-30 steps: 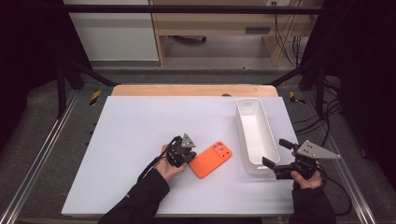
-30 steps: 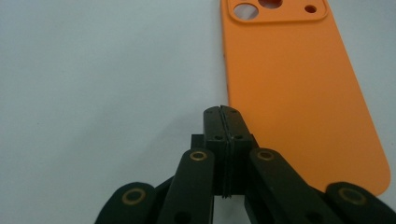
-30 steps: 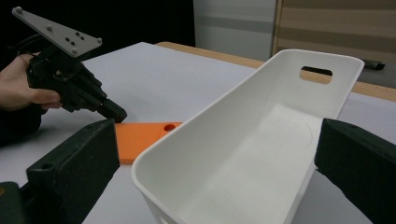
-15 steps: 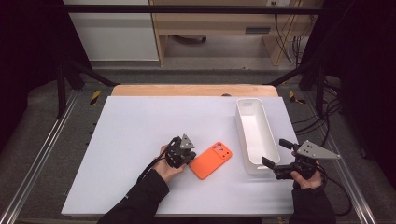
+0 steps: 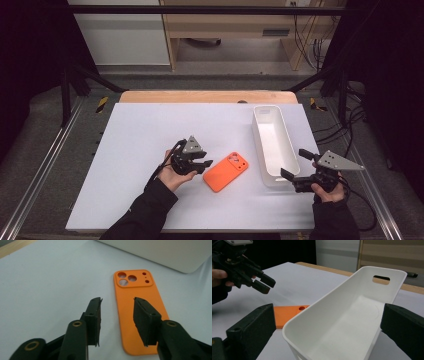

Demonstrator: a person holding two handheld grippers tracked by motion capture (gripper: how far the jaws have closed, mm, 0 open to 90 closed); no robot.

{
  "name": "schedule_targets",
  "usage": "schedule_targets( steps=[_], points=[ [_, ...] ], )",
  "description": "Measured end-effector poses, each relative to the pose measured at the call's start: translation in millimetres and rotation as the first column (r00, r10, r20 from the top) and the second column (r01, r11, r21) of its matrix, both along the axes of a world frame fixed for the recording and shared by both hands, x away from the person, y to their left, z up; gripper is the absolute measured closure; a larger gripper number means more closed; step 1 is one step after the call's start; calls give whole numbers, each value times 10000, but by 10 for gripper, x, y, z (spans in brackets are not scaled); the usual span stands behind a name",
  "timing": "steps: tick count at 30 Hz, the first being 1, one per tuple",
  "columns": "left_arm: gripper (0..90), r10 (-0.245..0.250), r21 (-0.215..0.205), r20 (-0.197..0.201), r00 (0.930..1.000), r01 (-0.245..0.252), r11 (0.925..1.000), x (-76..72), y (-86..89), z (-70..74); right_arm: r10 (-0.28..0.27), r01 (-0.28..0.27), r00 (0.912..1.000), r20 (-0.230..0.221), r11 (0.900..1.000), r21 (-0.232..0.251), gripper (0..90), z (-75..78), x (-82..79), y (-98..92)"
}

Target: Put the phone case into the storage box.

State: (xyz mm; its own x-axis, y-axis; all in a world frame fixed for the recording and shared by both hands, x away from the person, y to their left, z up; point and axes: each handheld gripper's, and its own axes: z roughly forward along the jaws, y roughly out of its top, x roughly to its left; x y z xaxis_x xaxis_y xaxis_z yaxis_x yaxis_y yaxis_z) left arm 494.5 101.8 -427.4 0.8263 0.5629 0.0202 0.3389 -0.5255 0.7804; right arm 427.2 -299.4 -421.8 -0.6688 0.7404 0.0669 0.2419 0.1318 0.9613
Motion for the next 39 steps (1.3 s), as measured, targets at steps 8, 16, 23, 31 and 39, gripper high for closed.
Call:
schedule_targets(
  steps=[8, 16, 23, 31, 39],
  points=[
    [356, -155, -652, 211, 9997, 168, 9977, -77, -40, 157, -3, 3, 10000, 6, 10000, 67, 3, 6, -2, -9],
    [218, -367, -946, 265, 9990, 390, 9948, -154, -113, 277, 12, -12, 10000, 28, 10000, 61, 3, 5, -2, -8],
    [85, -195, -792, 150, 9997, 206, 9966, -159, -166, 284, -4, 4, 10000, 22, 10000, 57, 3, 10, -7, -13],
    [37, -345, -652, -55, 9994, 340, 9973, -156, -248, 290, 10, -10, 10000, 55, 10000, 8, 3, 9, -1, -9],
    [15, -429, -105, -273, 9987, 426, 9990, -101, -376, 230, 15, -15, 10000, 29, 10000, 11, 3, 9, -2, -7]
  ],
)
